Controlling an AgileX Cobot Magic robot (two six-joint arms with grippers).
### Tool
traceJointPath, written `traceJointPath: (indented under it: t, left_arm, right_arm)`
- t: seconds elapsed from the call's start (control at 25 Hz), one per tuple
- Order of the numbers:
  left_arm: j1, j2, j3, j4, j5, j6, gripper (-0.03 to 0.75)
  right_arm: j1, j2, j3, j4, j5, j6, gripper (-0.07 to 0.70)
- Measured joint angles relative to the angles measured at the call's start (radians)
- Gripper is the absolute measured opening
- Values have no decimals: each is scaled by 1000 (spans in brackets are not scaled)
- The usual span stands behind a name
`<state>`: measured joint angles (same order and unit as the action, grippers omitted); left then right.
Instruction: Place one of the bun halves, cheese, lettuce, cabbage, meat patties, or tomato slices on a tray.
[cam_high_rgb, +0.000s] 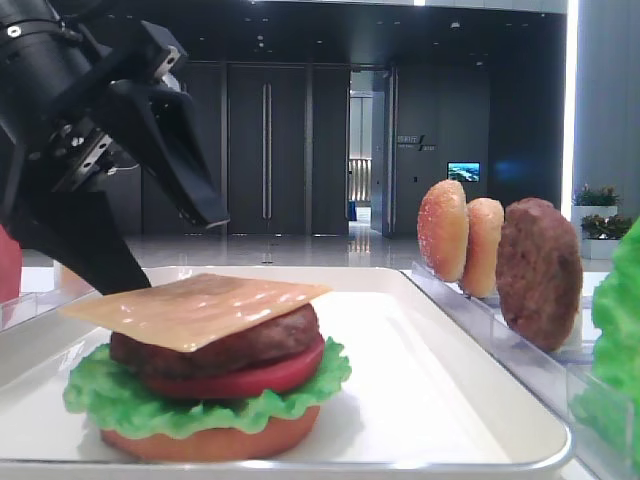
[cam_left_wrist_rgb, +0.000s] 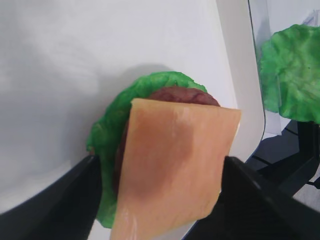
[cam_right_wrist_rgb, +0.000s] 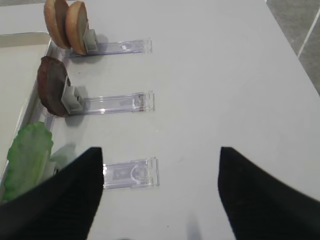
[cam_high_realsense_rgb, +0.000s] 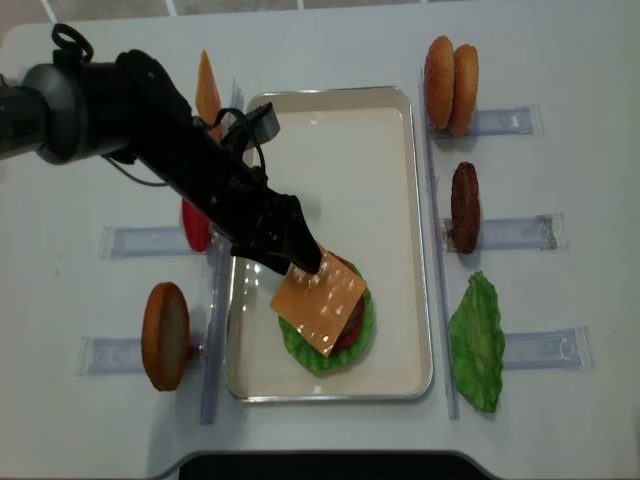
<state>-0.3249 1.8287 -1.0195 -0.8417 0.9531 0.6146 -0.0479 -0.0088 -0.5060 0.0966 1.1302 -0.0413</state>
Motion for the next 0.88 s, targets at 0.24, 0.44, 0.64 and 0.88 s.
traceJointPath:
  t: [0.24,0.44,0.64,0.88]
  left_arm:
    - [0,-20,-46,78,22,-85,587]
    - [0,-36,-138,222,121,-186,587]
    - [-2,-65,-242,414,230,-315,587]
    - [-33,-123,-308,697,256,-512,587]
  right_arm:
    - [0,0,0,0,0,0,465]
    - [0,0,0,0,0,0,465]
    - [0,0,0,0,0,0,465]
    - [0,0,0,0,0,0,465]
